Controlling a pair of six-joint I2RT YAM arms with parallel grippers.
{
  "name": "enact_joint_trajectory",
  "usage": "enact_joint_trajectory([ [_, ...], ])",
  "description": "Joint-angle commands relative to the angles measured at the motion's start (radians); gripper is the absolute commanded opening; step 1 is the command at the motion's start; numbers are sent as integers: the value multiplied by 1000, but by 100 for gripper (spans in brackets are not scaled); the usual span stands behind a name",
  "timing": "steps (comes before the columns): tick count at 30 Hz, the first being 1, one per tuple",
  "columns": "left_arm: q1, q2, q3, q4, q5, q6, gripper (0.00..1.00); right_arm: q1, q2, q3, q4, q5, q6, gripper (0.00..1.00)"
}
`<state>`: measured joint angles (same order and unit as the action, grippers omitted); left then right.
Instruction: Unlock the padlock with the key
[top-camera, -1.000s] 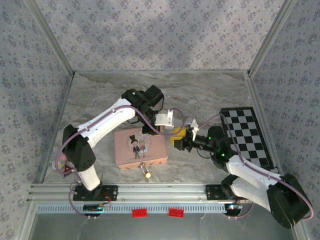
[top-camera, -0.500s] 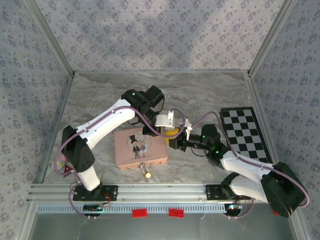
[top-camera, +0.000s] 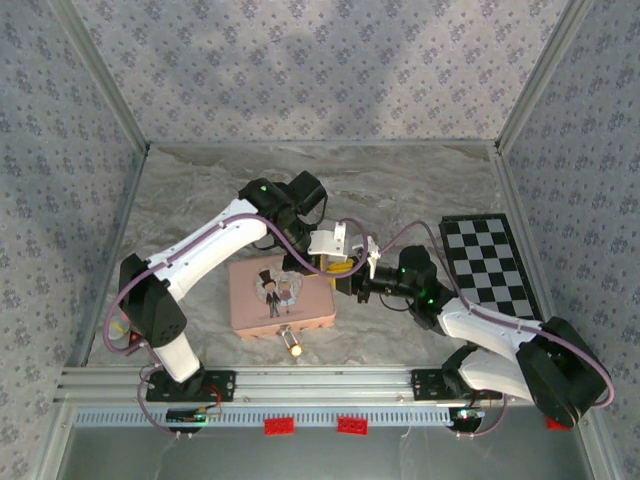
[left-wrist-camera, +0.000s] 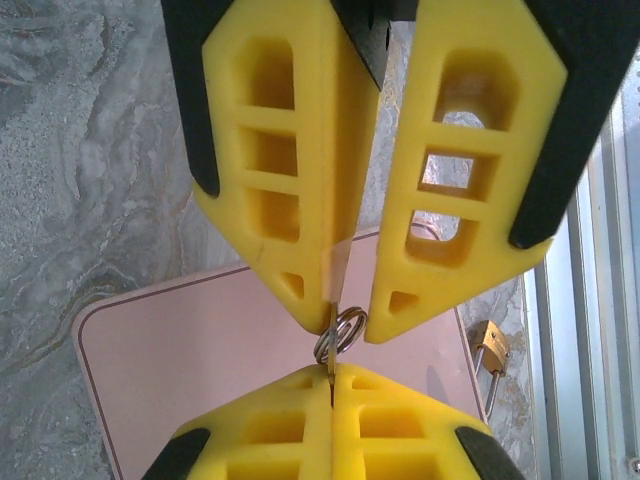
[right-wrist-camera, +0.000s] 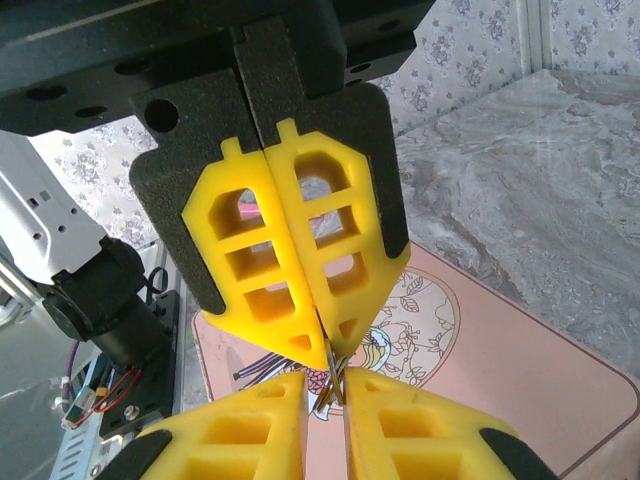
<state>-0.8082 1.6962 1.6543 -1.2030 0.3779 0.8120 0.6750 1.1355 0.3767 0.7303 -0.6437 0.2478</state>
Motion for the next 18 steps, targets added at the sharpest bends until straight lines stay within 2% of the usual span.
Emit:
enact_joint_trajectory([
  [1, -6, -20, 7, -15, 25, 23, 0, 9, 8, 32, 33, -25, 3, 21],
  [3, -6, -18, 6, -16, 22, 24, 0, 11, 10, 32, 39, -23, 6, 28],
  [6, -7, -19, 3, -18, 21, 25, 0, 11, 7, 22, 62, -14, 16, 30],
  [12, -8, -26, 1, -24, 33, 27, 0, 9, 1, 15, 84, -7, 31, 29],
  [18, -12, -30, 9, -27, 46, 28, 0, 18, 17, 30, 62, -11, 16, 24],
])
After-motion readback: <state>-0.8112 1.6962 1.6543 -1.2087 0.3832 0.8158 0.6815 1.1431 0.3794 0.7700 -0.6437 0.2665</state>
